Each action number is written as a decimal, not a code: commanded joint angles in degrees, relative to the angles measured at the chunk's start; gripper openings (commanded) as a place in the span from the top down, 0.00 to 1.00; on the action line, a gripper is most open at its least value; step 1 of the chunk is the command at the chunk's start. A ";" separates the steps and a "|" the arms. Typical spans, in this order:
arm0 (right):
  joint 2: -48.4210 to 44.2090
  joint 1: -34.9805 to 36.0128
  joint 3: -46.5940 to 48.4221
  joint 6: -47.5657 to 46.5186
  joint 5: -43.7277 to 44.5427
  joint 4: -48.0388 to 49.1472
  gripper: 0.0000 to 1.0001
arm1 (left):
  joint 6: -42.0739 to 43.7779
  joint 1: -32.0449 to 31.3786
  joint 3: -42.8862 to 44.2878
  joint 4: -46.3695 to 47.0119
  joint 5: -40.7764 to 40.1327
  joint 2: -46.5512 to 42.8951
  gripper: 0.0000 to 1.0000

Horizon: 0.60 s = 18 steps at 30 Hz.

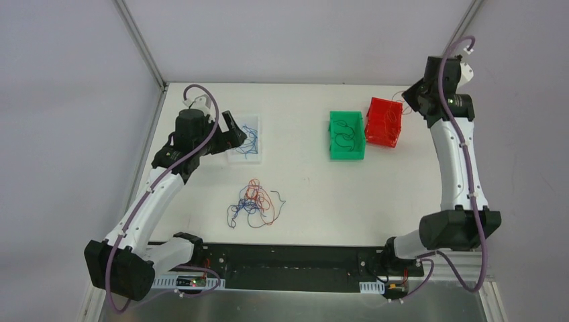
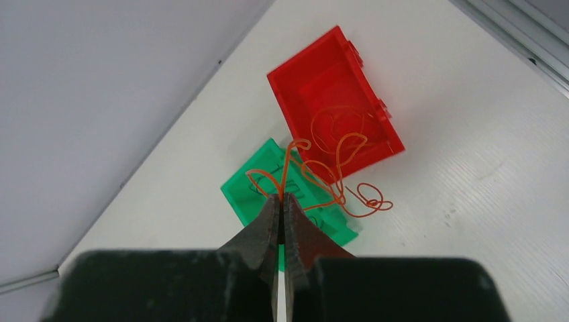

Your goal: Untangle the cables

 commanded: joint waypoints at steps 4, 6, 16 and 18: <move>14.25 -2.90 14.25 0.29 -1.95 0.68 1.00 | -7.56 0.20 -6.42 -4.83 5.51 -7.25 0.01; 18.03 -3.37 16.95 0.18 -1.45 -0.04 1.00 | -8.35 0.20 -7.88 -4.91 6.62 -8.61 0.01; 31.83 -3.96 14.82 3.70 -1.71 1.66 1.00 | -5.76 0.23 -11.67 -8.89 7.30 -12.04 0.01; 33.20 -3.96 11.38 5.03 -3.66 3.56 1.00 | -5.61 0.25 -12.13 -9.24 6.45 -12.94 0.01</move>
